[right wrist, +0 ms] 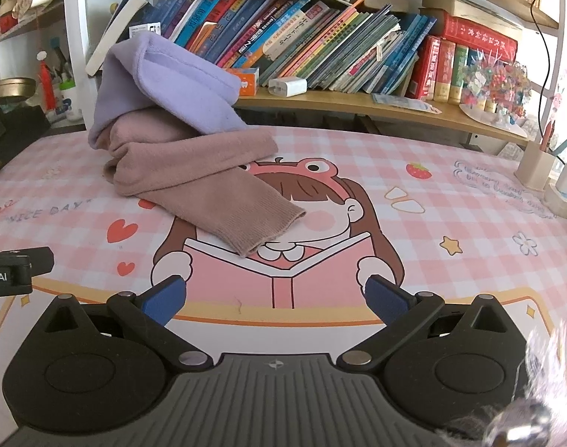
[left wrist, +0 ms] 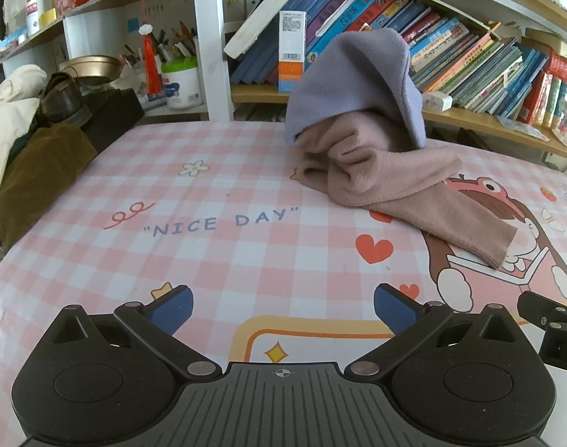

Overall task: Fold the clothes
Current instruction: 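Move both grippers toward the crumpled lavender-and-mauve sweater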

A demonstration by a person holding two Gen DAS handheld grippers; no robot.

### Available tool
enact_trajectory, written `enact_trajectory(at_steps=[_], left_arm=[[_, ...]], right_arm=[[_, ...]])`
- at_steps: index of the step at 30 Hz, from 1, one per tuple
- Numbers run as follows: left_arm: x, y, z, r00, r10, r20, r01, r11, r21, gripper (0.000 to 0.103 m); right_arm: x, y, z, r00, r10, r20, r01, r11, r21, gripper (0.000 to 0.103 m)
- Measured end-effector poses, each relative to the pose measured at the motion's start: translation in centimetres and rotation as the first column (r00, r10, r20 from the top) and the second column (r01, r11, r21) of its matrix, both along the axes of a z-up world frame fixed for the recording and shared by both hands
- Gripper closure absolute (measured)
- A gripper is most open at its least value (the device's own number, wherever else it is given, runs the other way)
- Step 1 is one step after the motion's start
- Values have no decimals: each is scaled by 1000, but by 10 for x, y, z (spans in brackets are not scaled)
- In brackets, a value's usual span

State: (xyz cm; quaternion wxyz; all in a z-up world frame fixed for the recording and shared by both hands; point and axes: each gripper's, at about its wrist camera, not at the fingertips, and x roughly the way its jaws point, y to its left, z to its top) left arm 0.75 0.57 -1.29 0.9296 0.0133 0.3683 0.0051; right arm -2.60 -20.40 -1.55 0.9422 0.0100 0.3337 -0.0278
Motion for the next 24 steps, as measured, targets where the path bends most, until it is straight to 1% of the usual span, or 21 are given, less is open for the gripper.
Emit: enact_trajectory(at_steps=[4,8,13,17,21,24], left_arm=[[0,1,0,1000,-4,-1,4,1000,-10,0],[-1,2,2,1000,-28,12,28,999,-32,0],[2,0,1,999,-41,-5,41,999,-30,0],[2,0,0,999,-49,-9,48,998,-36,0],[3,-1,-1,998,-64,-23,63,997,-37,0],[6,-1,-3,996,-71,-60,69,997,-29,0]], right_arm=[[0,2,1,1000,-5,13,5,1000,-17,0],[1,3,0,1000,-7,8,7,1000,-29,0],[1,3,0,1000,3,10,-3,1000,-8,0],[0,1,0,999,35,16,-35,998,50,0],[0,3,0,999,31,15,-32,999,41,0],[-2,3,1,999,31,21,-32,998,45,0]])
